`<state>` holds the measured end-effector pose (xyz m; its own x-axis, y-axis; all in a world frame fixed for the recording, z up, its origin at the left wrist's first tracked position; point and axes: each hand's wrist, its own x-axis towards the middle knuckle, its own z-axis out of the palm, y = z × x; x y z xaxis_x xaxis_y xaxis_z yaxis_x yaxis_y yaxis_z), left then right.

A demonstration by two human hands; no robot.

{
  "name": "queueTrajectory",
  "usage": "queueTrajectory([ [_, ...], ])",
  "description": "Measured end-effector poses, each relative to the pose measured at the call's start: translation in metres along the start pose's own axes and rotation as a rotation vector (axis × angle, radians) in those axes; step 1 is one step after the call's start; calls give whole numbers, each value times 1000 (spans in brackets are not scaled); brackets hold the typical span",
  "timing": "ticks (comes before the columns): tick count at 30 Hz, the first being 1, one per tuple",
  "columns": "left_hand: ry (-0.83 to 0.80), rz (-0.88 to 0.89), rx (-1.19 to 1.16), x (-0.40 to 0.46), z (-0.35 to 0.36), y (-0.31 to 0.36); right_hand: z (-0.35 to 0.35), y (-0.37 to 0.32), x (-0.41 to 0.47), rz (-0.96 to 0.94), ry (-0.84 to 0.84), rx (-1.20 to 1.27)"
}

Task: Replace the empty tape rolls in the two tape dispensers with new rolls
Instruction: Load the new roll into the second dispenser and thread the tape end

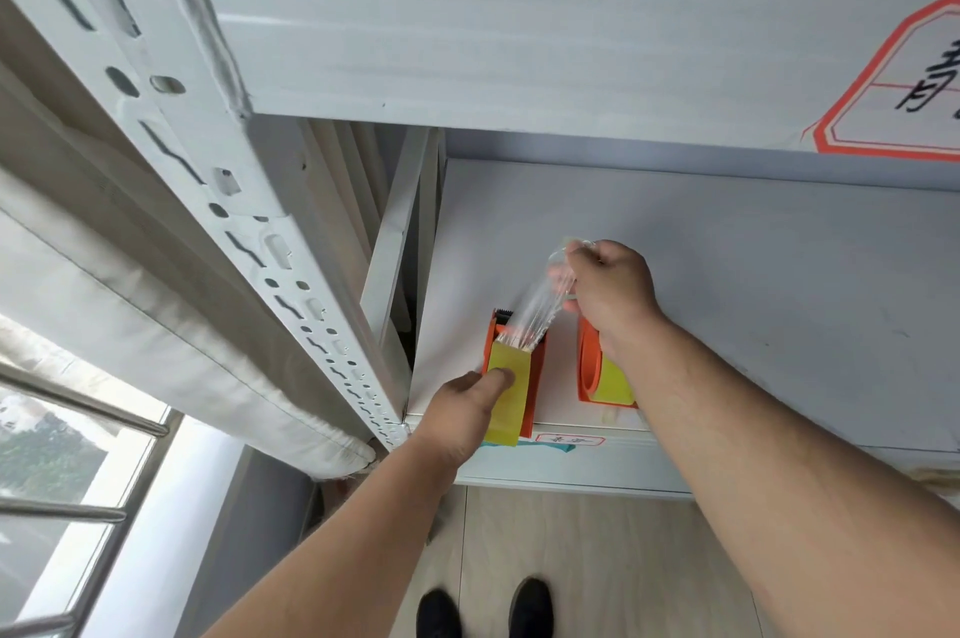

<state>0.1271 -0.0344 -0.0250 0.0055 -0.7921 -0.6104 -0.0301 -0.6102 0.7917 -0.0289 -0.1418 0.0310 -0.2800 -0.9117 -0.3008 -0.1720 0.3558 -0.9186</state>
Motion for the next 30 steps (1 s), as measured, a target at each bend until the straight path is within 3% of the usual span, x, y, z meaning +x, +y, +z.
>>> queueTrajectory([
  [11, -73, -11, -117, 7, -1, 16, -2, 0, 7, 142, -73, 166],
  [22, 127, 46, -151, 14, 5, 16, -1, 3, 9, 99, -106, 164],
  [26, 30, 3, -205, 11, 6, 20, -3, 5, 9, 109, -97, 158],
  [30, -135, -21, 51, 18, 3, 23, -2, 9, 10, 178, -88, 197],
])
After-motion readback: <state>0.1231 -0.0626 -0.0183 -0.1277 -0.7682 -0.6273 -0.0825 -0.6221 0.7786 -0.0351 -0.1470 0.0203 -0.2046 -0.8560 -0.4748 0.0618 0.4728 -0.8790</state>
